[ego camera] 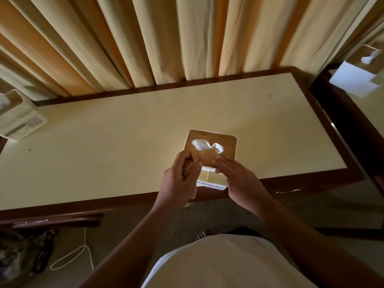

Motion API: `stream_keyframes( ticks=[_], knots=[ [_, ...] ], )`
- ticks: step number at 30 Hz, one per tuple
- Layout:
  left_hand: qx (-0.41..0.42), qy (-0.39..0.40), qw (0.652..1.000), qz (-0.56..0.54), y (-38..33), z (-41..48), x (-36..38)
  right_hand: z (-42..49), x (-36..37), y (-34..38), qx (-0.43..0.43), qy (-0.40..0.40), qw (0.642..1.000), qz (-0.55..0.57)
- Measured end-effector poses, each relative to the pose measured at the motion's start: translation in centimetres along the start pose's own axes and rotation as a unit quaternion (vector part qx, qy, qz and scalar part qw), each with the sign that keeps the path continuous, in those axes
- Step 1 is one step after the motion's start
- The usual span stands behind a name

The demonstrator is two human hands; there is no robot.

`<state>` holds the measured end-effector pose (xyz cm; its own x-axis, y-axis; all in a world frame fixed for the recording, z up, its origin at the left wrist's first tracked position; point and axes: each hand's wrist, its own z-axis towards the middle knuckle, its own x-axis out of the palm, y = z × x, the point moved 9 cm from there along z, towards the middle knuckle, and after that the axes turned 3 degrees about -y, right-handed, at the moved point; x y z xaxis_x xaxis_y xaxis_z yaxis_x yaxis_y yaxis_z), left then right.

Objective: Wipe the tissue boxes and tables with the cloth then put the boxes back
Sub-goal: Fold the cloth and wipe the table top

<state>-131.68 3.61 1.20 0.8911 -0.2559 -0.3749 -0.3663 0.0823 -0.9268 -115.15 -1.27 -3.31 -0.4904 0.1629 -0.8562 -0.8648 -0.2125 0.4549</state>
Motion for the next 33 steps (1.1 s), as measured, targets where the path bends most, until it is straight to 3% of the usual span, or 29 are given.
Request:
stream_keyframes(
  ticks=[9,12,15,19,22,27,30,33],
  knots=[
    [-0.027,-0.002,0.999,-0.022,0.8,-0.2,0.6,1.4,-0.3,-1.1,0.016,0.053,0.998,0.024],
    [-0.003,0.025,1.000,-0.018,0.0,-0.1,1.3,1.1,-2.3,-0.9,0.034,-0.015,0.994,0.100],
    [-0.005,0.081,0.996,-0.046,-1.0,0.6,3.4,0.4,-5.2,-0.9,0.087,-0.100,0.966,0.223],
    [-0.041,0.131,0.974,-0.181,-3.4,1.7,6.9,-0.7,-6.3,-1.6,0.190,-0.087,0.928,0.310],
    [-0.089,0.143,0.959,-0.228,-4.0,2.2,10.0,-2.5,-6.7,-4.5,0.294,-0.119,0.876,0.363],
    [-0.086,0.128,0.969,-0.191,-4.8,2.9,14.6,-5.7,-8.5,-9.0,0.373,-0.183,0.793,0.446],
    [-0.063,0.089,0.988,-0.110,-5.2,3.9,16.9,-6.7,-10.8,-11.6,0.372,-0.219,0.783,0.447],
    [-0.068,0.068,0.990,-0.102,-6.2,4.6,19.0,-7.4,-12.8,-14.6,0.373,-0.220,0.784,0.444]
  ],
)
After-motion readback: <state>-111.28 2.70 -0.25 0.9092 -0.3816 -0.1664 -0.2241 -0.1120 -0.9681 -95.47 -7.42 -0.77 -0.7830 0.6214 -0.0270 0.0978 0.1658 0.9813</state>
